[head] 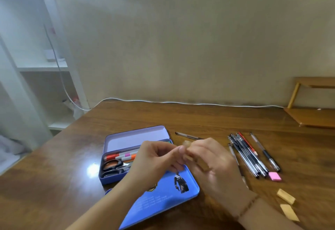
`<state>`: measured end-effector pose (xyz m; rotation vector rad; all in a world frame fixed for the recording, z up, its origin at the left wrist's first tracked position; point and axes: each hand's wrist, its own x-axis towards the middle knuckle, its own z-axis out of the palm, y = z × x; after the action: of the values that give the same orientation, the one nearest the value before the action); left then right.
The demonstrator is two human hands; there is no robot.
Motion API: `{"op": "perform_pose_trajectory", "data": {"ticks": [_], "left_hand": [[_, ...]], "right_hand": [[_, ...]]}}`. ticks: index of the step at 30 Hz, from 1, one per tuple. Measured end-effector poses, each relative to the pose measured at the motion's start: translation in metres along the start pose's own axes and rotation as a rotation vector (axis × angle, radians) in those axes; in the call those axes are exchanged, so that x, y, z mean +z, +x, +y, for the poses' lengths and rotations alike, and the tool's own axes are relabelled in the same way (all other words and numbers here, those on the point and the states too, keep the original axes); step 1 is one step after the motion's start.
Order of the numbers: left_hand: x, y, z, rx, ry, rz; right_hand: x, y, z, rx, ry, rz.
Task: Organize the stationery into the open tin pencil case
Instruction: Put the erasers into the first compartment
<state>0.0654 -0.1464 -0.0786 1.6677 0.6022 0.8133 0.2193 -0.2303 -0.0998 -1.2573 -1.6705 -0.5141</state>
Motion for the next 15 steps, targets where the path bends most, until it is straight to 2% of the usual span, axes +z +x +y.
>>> {"op": "perform_pose_trajectory", "data": {"ticks": [4,7,11,13,15], "left_hand": [[-0.017,-0.005,-0.004,-0.095,-0.022,-0.057],[-0.035,-0.005,-0.005,-0.129,-0.029,-0.052],[-0.063,-0.005,-0.01,0.005,0.224,-0.061],[-0.074,-0.004,-0.016,0.06,0.286,-0.048],[-0.081,-0.003,-0.024,0.124,0.37,-0.013]], "right_hand": [[0.004,-0.003,0.005,-0.191,-0.016,-0.104],[0.003,-0.002,0.004,-0.198,0.029,-0.221],[-0.003,0.013,0.001,0.1,0.179,-0.218],[0.003,0.028,0.001,0.244,0.286,-0.339],[0.015,0.044,0.001,0.285,0.279,-0.433]]}}
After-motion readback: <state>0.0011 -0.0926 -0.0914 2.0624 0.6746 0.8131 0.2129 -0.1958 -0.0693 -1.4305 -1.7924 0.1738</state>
